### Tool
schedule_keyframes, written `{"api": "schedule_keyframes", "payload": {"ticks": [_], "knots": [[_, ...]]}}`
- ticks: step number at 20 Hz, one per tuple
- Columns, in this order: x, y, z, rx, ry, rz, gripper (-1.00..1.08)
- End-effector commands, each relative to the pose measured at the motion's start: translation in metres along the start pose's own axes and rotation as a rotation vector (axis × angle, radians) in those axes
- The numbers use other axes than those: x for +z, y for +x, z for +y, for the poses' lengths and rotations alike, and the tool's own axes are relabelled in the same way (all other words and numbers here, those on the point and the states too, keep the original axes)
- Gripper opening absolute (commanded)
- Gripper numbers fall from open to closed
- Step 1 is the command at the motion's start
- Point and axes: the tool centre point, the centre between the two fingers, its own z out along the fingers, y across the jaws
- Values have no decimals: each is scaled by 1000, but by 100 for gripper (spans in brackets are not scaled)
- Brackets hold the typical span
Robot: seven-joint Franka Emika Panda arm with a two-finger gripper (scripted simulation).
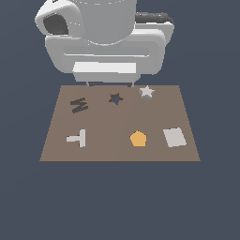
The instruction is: Insert a designated object into the corresponding slot on a board.
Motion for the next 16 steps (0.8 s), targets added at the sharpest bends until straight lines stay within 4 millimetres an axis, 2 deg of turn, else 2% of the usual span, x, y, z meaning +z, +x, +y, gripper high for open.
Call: {"api": "schedule_keyframes", "payload": {"ticks": [1, 9, 16], "knots": [[0, 0, 0, 0, 0, 0, 100], [5, 0, -7, -57, 1, -1, 100], [19, -1, -24, -201, 2, -3, 100]]}}
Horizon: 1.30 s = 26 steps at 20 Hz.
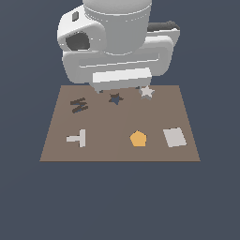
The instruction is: Insert a designated object into the corresponding slot on a board.
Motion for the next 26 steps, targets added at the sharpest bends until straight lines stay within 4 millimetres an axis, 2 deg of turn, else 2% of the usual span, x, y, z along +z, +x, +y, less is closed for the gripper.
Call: {"api": "schedule_keyframes", "payload": {"ticks": [1, 11, 18, 26], "knots": [[6, 0, -8, -65, 1, -1, 100], [42, -10, -54, -452, 5, -6, 100], [74, -34, -88, -790, 9, -10, 100], [101, -63, -110, -1077, 12, -14, 100]]}}
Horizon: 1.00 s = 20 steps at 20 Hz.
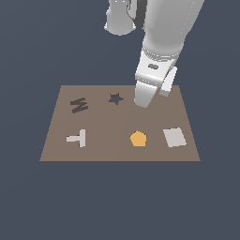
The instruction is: Insert a designated object into the corresponding slot on a board.
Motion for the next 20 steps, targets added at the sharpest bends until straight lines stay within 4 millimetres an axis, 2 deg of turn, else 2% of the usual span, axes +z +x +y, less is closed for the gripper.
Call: {"api": "schedule_keyframes", "payload": {"ticks": [1, 10, 20], "knots": [[7, 0, -9, -78, 0, -1, 100], [24, -5, -30, -247, 1, -4, 100], [28, -6, -32, -270, 1, -6, 100]]}}
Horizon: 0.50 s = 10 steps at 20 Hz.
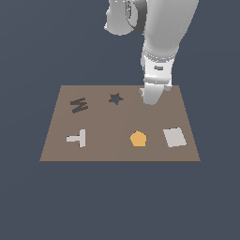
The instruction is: Insert a designated object into the corresponding slot on a board.
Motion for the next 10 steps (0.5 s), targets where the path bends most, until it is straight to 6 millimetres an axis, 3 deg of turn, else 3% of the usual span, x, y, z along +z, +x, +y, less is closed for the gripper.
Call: {"api": "schedule_keyframes", "payload": {"ticks": [1, 9, 10], "knots": [[3, 0, 0, 0, 0, 0, 100], [20, 0, -1, -2, 0, -1, 100], [20, 0, -1, -2, 0, -1, -100]]}}
